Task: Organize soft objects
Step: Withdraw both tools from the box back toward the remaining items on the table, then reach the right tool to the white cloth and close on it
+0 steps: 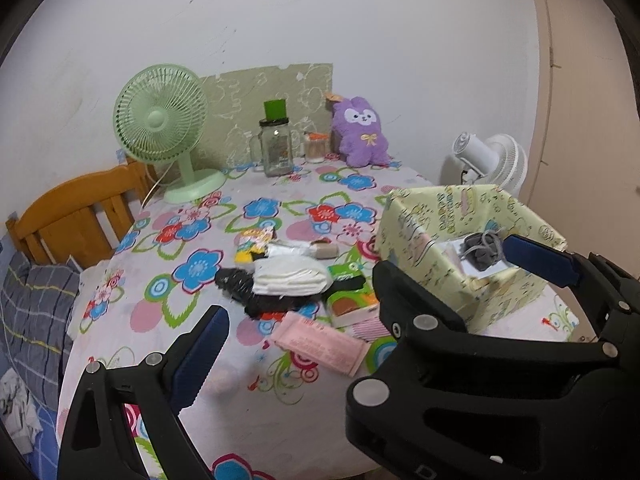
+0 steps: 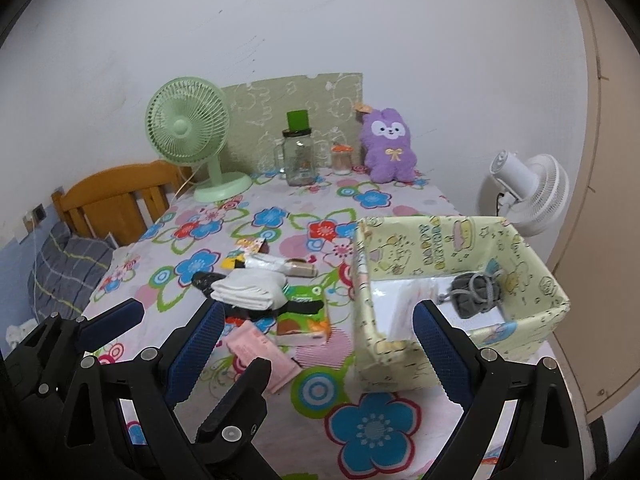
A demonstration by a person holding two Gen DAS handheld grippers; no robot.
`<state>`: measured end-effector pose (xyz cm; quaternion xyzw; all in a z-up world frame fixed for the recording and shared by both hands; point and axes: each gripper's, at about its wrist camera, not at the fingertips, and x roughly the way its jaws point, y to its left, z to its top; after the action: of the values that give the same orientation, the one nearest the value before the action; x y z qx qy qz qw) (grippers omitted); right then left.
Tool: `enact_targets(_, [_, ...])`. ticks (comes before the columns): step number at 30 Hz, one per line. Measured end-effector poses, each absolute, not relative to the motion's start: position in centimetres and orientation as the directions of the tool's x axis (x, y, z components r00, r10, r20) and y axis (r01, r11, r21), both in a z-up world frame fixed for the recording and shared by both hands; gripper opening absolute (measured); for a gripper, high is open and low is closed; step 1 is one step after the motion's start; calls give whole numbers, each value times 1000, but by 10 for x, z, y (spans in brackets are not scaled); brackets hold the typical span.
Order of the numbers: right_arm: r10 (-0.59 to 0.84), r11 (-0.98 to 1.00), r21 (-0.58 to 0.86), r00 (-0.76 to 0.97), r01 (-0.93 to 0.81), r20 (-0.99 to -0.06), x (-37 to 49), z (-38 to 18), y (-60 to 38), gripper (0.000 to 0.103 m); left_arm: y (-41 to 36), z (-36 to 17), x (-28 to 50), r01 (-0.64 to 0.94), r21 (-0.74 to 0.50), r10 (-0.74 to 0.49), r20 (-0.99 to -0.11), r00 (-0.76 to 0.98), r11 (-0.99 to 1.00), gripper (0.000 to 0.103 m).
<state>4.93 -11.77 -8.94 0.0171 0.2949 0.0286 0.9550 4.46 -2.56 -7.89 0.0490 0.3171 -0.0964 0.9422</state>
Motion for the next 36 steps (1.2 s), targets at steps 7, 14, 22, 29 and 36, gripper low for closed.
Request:
enact_targets(7, [92,996,54,806,-75,-585,57,-107,-104,97,-11,-97,52,178,4,-134,-643,754,984,97])
enact_targets(14, [86,996,26,795,-88,-601,66,-118,-90,90,6,-113,62,147,-29,-127,-679,723,989,97])
enact_targets(22, [116,992,40,752,-118,-649,78,-136,-76,77,18,-131,72,115,-34,-105,-717,690,993,97])
enact_targets(29, [105,994,42,725,-104,-681,93,-151,-75,69,18,-146,80,112,-46,-109,-748,655,993,97])
enact_targets(36, [92,995,39,709,-91,-699,108,-163,-74,69,19,-155,93,102,-35,-93,-761,642,994,97])
